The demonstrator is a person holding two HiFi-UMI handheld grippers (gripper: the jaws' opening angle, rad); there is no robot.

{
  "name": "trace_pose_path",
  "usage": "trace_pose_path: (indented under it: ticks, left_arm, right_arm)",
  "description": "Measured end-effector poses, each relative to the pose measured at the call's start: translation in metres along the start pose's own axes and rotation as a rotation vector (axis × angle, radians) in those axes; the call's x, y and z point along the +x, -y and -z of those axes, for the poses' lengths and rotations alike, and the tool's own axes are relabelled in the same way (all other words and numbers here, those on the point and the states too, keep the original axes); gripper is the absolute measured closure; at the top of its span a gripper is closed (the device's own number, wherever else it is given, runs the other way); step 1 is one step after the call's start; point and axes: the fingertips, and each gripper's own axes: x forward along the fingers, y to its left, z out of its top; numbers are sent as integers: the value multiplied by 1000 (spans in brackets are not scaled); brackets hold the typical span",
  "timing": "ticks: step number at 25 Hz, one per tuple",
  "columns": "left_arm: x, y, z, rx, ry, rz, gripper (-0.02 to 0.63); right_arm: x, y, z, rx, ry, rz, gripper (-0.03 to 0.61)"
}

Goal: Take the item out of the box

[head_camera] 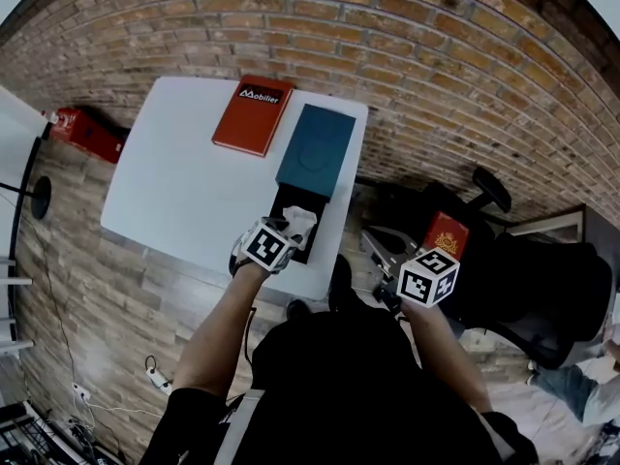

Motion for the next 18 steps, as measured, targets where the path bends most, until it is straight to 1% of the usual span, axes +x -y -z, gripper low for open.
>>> trace_pose_path:
  ticks: [4, 12, 13, 14, 16, 18]
  left_arm:
    - [-22, 3, -12, -18, 80, -4, 443]
    - [-75, 1, -24, -47, 226, -66, 466]
    - [-82, 0, -25, -50, 249, -77, 490]
    - [-89, -1, -25, -52, 270, -87, 563]
    - [-98, -1, -23, -56, 298, -97, 566]
    - [-99, -2, -17, -56, 297, -101, 566]
  right_arm:
    - [-3, -5, 2, 0, 1, -4, 577]
    - [3, -31, 13, -12, -17, -34, 577]
    - [4, -35, 14, -16, -20, -39, 577]
    - [5, -38, 16, -19, -22, -43, 577]
    - [6, -44, 20, -23, -25, -46, 577]
    - [7, -51, 25, -26, -29, -47, 577]
